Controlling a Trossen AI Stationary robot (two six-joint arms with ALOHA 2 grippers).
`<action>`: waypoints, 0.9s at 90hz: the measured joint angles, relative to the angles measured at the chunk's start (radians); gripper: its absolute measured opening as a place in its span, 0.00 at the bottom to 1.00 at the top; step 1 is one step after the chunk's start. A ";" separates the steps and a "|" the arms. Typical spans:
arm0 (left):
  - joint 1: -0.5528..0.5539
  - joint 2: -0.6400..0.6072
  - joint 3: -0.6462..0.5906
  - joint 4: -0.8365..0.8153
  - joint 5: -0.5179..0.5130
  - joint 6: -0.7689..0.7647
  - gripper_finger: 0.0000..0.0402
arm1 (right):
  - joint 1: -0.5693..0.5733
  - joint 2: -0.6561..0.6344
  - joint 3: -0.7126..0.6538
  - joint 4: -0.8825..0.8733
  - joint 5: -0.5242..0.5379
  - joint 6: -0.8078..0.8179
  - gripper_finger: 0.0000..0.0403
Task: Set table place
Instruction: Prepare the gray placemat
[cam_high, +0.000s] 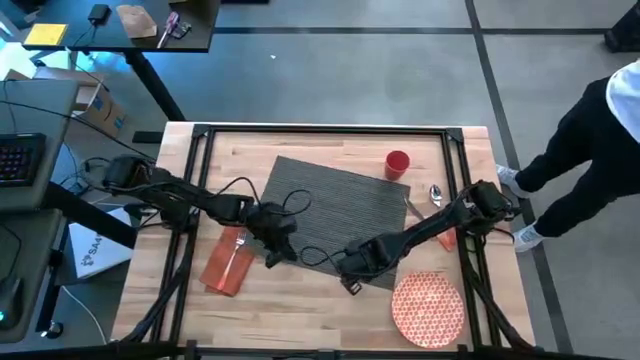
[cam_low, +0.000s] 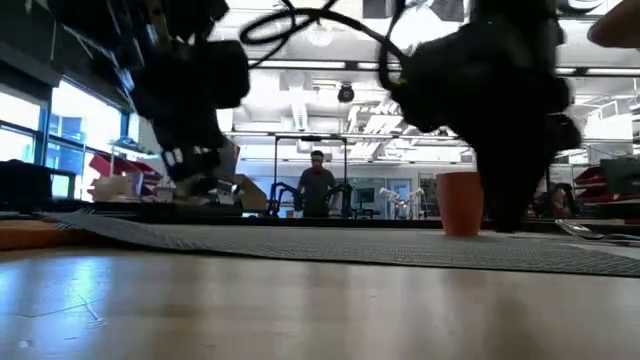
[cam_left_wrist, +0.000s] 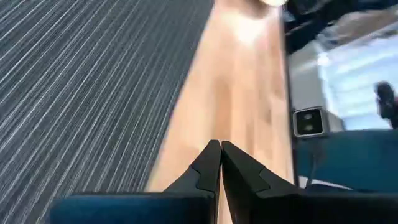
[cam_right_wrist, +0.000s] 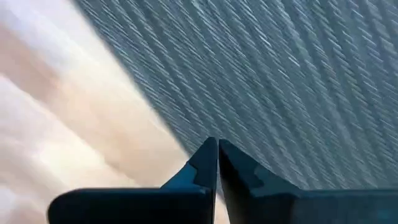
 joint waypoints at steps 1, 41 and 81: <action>-0.003 -0.008 0.001 -0.021 -0.013 -0.009 0.00 | -0.003 0.000 0.000 0.016 0.008 0.006 0.00; -0.173 -0.188 -0.007 -0.674 -0.187 -0.277 0.00 | -0.239 0.113 -0.028 0.482 0.125 -0.103 0.00; -0.204 -0.185 -0.007 -0.699 -0.237 -0.330 0.00 | -0.195 0.140 -0.022 0.316 -0.050 -0.288 0.00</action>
